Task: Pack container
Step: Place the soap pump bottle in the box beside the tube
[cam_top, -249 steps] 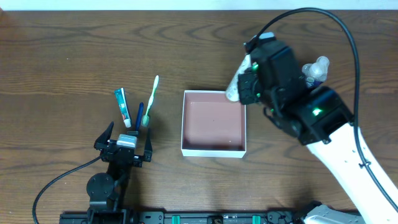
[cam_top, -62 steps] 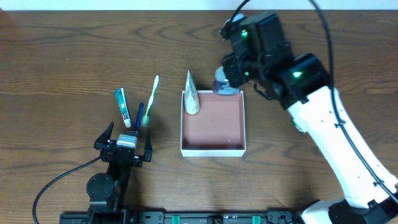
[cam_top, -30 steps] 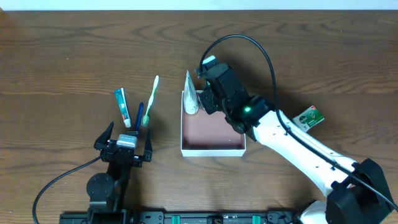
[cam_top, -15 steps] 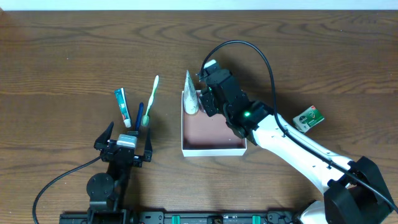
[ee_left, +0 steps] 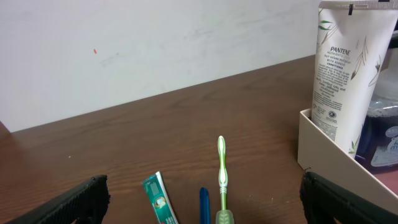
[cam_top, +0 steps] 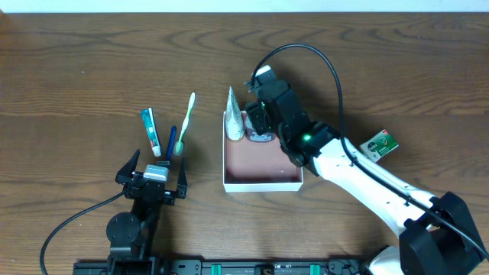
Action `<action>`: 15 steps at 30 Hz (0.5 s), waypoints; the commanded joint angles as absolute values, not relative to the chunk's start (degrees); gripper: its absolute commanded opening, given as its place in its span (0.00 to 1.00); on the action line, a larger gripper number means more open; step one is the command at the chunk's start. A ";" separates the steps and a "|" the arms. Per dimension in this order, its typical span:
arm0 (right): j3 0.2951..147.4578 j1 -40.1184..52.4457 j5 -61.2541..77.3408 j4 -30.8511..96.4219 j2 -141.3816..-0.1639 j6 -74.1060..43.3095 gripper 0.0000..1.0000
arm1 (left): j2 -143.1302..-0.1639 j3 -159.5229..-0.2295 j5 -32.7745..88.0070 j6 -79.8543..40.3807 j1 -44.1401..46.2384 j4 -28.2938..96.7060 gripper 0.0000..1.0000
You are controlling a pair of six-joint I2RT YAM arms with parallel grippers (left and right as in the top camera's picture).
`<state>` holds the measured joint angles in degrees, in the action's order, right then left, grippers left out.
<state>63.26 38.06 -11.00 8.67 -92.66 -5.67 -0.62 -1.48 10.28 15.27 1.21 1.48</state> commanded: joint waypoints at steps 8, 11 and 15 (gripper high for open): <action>66.65 32.34 -9.02 19.70 -73.78 -10.46 0.70 | -0.34 -0.23 10.68 15.62 0.93 2.94 0.98; 66.65 27.64 -8.99 26.61 -68.27 -14.37 0.71 | -0.34 -0.23 10.68 15.62 0.93 2.94 0.98; 66.65 19.99 -8.99 38.11 -63.57 -19.81 0.72 | -0.34 -0.23 10.68 15.62 0.93 2.94 0.98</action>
